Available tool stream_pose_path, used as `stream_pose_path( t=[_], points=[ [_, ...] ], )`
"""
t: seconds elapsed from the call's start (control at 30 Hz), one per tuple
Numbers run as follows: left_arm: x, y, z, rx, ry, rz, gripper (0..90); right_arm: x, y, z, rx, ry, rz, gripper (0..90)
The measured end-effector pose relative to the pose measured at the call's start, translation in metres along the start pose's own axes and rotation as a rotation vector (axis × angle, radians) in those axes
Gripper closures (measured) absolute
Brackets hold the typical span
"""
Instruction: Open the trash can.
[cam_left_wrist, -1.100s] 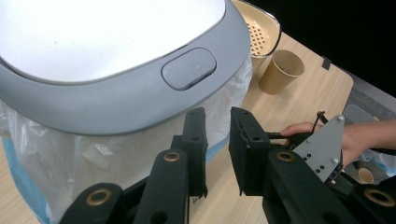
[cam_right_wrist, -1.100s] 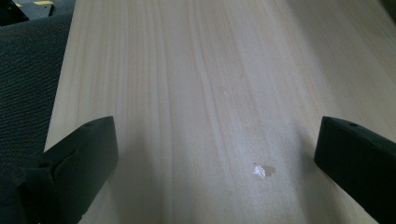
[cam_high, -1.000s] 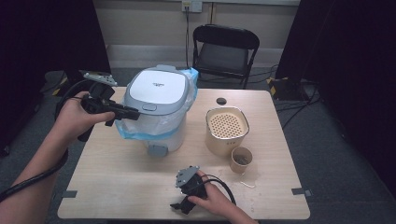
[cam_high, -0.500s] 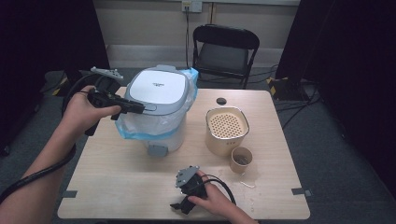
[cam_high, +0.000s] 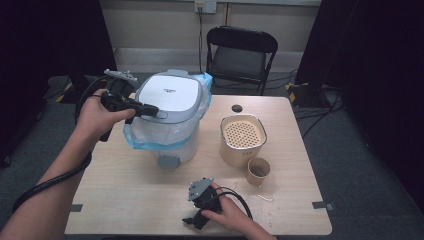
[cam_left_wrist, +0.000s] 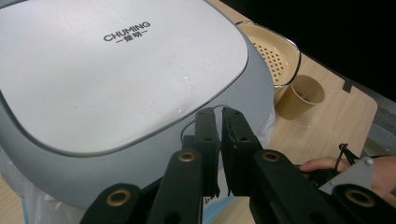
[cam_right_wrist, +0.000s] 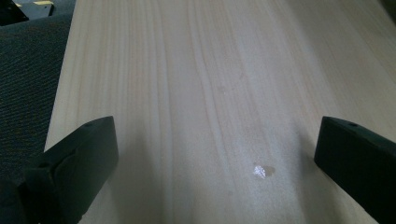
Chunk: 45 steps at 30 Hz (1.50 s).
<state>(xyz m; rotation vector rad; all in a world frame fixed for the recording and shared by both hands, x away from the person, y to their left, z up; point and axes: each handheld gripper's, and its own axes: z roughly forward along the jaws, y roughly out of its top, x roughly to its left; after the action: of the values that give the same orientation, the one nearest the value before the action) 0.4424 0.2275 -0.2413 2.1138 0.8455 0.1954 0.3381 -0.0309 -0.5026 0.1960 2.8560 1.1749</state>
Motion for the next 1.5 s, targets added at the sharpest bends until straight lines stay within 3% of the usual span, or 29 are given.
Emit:
stream_pose_path(
  t=[0.37,0.73,1.5],
  points=[
    [-0.001,0.006,0.011,0.023,0.020,0.018,88.3,0.000,0.000,0.000,0.000,0.000,0.000,0.0],
    [-0.001,0.005,0.013,0.011,0.025,0.038,90.0,0.000,0.000,0.000,-0.001,0.000,-0.001,0.0],
    [-0.002,0.003,0.014,0.022,0.007,0.025,90.0,0.000,0.000,0.000,0.001,0.001,-0.003,0.0]
  ],
)
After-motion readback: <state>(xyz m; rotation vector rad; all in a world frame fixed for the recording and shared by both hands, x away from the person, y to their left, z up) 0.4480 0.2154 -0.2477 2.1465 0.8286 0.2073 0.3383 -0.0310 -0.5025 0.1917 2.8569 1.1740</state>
